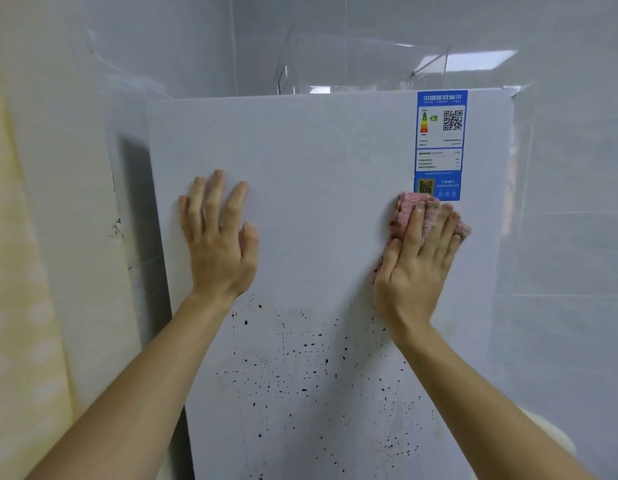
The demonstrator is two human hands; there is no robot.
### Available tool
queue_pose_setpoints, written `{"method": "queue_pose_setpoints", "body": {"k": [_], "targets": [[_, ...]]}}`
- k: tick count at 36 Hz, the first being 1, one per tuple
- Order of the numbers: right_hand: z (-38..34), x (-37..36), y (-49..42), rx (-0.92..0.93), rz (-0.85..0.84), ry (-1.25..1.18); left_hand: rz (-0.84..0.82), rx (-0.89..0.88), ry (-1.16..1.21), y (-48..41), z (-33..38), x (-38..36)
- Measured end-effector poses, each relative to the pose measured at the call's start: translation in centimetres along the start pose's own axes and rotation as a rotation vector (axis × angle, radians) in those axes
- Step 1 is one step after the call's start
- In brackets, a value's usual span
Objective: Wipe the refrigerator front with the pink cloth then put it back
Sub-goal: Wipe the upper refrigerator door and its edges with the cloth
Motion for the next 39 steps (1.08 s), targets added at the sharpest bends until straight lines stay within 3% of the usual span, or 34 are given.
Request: {"method": "queue_pose_setpoints", "body": {"k": [6,11,15,20,25,30,39], "targets": [[-10.0,-3.2,1.7,0.397,-0.074,0.051,-0.138,-0.031,-0.055,0.1,-0.2,0.9],[-12.2,-4.9,3.5,0.591,-0.141,0.088,-0.246,-0.084,-0.158,1.1,-1.2,2.3],[-12.1,-4.6,3.0,0.595,-0.128,0.112,-0.174,0.026,-0.193,2.0,-4.3,3.2],[-13.8,-5.0,2.4,0.448,-0.094,0.079,-0.11,0.146,-0.193,3.2,-9.3,3.9],[-18.2,-6.3,1.8,0.455,-0.066,0.021,-0.195,0.098,-0.201,3.9,-12.6,3.4],[-19.7,-7.3,2.3,0.457,-0.082,-0.052,-0.172,0.039,-0.191,3.8,-14.1,2.7],[-20.5,-10.0,9.5,0.79,-0.2,0.163,-0.078,-0.004,-0.177,4.0,-14.1,2.2]]}}
Point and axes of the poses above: each hand's wrist, its own y-axis away from the middle knuckle, its own x-axis out of the back of the hand, z = x × y, the point moved 9 cm from there along -y, towards the middle knuckle, and after that the axes turned 15 degrees about -z, right-handed, at the moved point
